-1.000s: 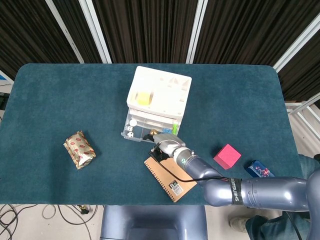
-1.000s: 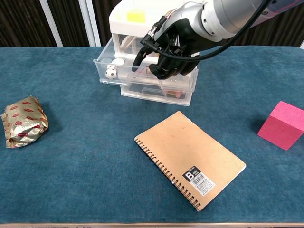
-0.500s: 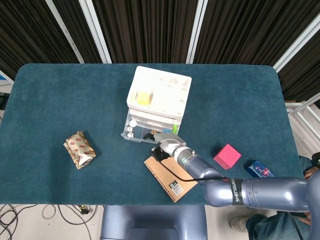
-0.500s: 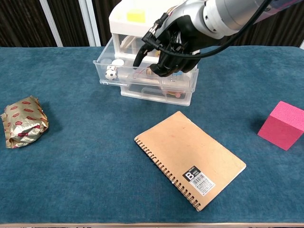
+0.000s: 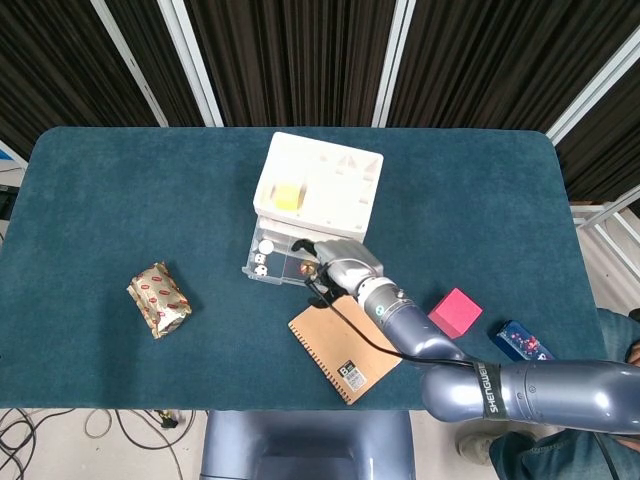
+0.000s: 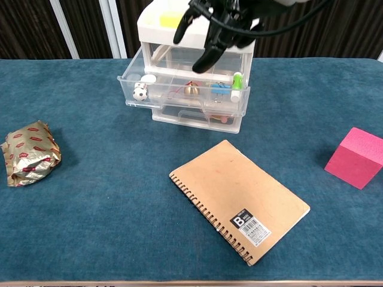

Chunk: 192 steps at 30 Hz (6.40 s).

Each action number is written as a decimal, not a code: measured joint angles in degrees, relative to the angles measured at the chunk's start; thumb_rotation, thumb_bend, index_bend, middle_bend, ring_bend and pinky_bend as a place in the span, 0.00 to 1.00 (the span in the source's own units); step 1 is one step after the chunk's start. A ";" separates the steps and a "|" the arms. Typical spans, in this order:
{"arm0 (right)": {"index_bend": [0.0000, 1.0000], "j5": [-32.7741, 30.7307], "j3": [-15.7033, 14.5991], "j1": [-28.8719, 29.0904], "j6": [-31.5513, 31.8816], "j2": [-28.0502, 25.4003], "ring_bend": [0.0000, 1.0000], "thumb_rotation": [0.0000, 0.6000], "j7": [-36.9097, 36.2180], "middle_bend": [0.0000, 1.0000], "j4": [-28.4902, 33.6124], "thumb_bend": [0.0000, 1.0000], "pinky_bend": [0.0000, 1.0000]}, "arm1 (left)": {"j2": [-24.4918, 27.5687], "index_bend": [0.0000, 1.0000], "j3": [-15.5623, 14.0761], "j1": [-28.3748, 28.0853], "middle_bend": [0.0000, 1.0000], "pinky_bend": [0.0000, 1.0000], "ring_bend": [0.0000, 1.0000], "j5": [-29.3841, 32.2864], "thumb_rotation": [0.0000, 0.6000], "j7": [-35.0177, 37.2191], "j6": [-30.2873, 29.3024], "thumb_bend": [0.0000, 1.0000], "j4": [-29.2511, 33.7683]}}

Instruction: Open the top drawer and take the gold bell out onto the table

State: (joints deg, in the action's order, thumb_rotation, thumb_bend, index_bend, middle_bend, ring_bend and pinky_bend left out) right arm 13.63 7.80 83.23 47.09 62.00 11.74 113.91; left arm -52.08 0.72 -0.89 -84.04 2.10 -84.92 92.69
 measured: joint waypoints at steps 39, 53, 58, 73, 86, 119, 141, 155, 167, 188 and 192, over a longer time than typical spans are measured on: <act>0.30 20.75 0.97 -3.77 4.93 16.08 1.00 1.00 17.29 0.96 -16.60 0.29 1.00 | 0.24 0.10 0.10 -0.22 0.00 0.00 0.00 1.04 1.00 0.34 1.08 0.20 0.10; 0.31 21.21 0.73 -4.34 3.32 16.29 1.00 1.00 19.64 0.96 -18.25 0.25 1.00 | 0.30 0.10 0.01 -0.27 0.00 0.00 0.00 1.06 1.00 0.17 1.32 0.20 0.17; 0.31 24.60 0.34 -4.54 2.47 16.30 1.00 1.00 20.16 0.96 -19.65 0.24 1.00 | 0.39 0.10 -0.03 -0.29 0.00 0.00 0.00 1.16 1.00 0.09 1.46 0.20 0.24; 0.31 36.91 -0.21 -7.73 0.39 17.59 1.00 1.00 17.11 0.96 -23.77 0.23 1.00 | 0.43 0.10 -0.11 -0.28 0.00 0.00 0.00 1.11 1.00 -0.14 1.51 0.20 0.39; 0.31 41.69 0.02 -8.52 -1.12 19.44 1.00 1.00 16.80 0.96 -26.82 0.24 1.00 | 0.49 0.10 -0.06 -0.31 0.00 0.00 0.00 1.34 1.00 -0.04 1.66 0.20 0.42; 0.32 57.84 0.86 -9.67 -5.10 18.90 1.00 1.00 7.21 0.97 -32.14 0.24 1.00 | 0.66 0.10 -0.01 -0.31 0.00 0.00 0.00 1.82 1.00 -0.27 1.91 0.20 0.56; 0.32 67.31 -0.67 -11.57 -4.92 20.03 1.00 1.00 3.13 0.97 -36.31 0.23 1.00 | 0.63 0.10 0.04 -0.30 0.00 0.00 0.00 1.99 1.00 -0.64 1.94 0.20 0.57; 0.37 68.45 -0.33 -11.82 -5.60 20.45 1.00 1.00 4.03 0.97 -37.23 0.25 1.00 | 0.67 0.10 0.00 -0.30 0.00 0.00 0.00 2.03 1.00 -0.71 2.03 0.20 0.70; 0.40 69.20 -0.17 -11.15 -7.80 20.05 1.00 1.00 3.55 0.97 -37.35 0.31 1.00 | 0.74 0.10 0.11 -0.29 0.00 0.00 0.00 2.45 1.00 -0.55 2.17 0.20 0.82; 0.44 67.97 0.27 -10.44 -10.76 19.76 1.00 1.00 4.95 0.97 -37.93 0.31 1.00 | 0.84 0.10 0.13 -0.33 0.00 0.00 0.00 2.63 1.00 -0.55 2.40 0.20 1.02; 0.44 67.34 0.50 -10.32 -11.05 19.64 1.00 1.00 5.89 0.97 -37.61 0.31 1.00 | 0.86 0.10 0.13 -0.33 0.00 0.00 0.00 2.58 1.00 -0.47 2.36 0.20 1.04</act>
State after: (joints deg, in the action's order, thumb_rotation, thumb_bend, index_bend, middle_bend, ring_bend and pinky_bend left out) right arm 80.97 8.29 72.91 36.03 81.64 17.63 76.30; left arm -51.22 0.85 -1.22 -81.46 1.63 -82.56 93.73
